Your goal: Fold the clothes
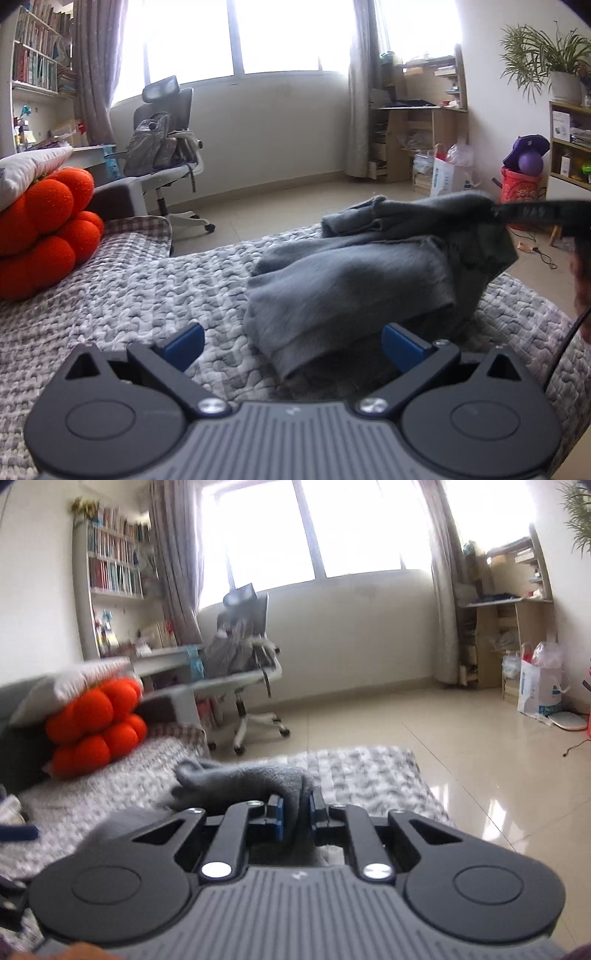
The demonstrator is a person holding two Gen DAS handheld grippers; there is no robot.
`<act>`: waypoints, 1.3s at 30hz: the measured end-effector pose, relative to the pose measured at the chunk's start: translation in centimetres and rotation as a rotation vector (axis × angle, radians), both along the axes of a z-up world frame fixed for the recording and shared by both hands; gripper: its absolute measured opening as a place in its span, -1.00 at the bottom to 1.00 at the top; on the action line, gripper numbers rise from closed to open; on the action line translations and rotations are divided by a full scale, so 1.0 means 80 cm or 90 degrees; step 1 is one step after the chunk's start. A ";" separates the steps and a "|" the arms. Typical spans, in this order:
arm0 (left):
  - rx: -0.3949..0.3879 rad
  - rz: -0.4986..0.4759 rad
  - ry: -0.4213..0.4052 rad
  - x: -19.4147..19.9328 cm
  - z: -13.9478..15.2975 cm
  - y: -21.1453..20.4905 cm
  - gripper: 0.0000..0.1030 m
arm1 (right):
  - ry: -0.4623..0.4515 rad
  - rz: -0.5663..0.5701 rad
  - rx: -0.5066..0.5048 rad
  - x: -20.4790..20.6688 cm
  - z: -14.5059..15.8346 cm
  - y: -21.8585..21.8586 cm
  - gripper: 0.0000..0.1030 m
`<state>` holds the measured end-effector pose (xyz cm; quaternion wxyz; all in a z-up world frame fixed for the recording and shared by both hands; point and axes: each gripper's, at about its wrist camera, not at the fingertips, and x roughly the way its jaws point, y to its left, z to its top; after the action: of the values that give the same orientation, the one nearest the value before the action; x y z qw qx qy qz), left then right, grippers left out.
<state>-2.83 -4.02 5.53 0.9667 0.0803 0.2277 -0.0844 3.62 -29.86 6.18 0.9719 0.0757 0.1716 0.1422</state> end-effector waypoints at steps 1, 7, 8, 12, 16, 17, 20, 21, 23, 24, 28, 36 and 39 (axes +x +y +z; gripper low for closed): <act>0.001 -0.002 -0.003 0.001 0.000 -0.001 0.99 | -0.010 0.003 0.024 0.000 0.003 -0.009 -0.75; 0.017 -0.030 -0.013 0.002 0.001 -0.013 0.99 | -0.091 0.055 0.092 -0.019 0.036 -0.028 -0.75; 0.016 -0.030 -0.016 0.001 0.002 -0.012 0.99 | -0.107 0.067 0.091 -0.024 0.045 -0.028 -0.75; 0.009 -0.016 -0.020 -0.001 0.008 0.002 0.99 | -0.187 0.065 0.063 -0.047 0.085 -0.021 -0.78; 0.025 0.041 -0.022 0.004 0.011 0.025 0.99 | -0.244 0.094 0.082 -0.052 0.137 -0.023 -0.78; 0.024 0.053 -0.024 0.005 0.013 0.030 0.99 | -0.254 0.118 0.082 -0.051 0.154 -0.019 -0.78; 0.015 0.078 -0.030 0.007 0.021 0.046 0.99 | -0.314 0.216 0.063 -0.057 0.222 0.007 -0.78; 0.011 0.083 -0.033 0.007 0.024 0.050 0.99 | -0.324 0.252 0.060 -0.056 0.242 0.020 -0.78; 0.006 0.094 -0.043 0.006 0.029 0.058 0.99 | -0.338 0.307 0.065 -0.048 0.271 0.039 -0.78; 0.002 0.102 -0.046 0.006 0.032 0.063 0.99 | -0.343 0.320 0.068 -0.043 0.278 0.045 -0.78; -0.013 0.136 -0.042 0.003 0.036 0.086 0.99 | -0.326 0.358 0.035 -0.009 0.269 0.088 -0.76; -0.038 0.168 -0.010 -0.009 0.014 0.129 0.99 | -0.093 0.246 -0.060 0.077 0.100 0.099 -0.62; -0.034 0.167 0.003 -0.004 0.004 0.125 0.99 | -0.057 0.233 -0.051 0.074 0.097 0.092 -0.55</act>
<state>-3.16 5.97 5.88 0.9708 0.0241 0.2360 0.0370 9.54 -22.53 13.91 0.9389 -0.0020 0.1446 0.3125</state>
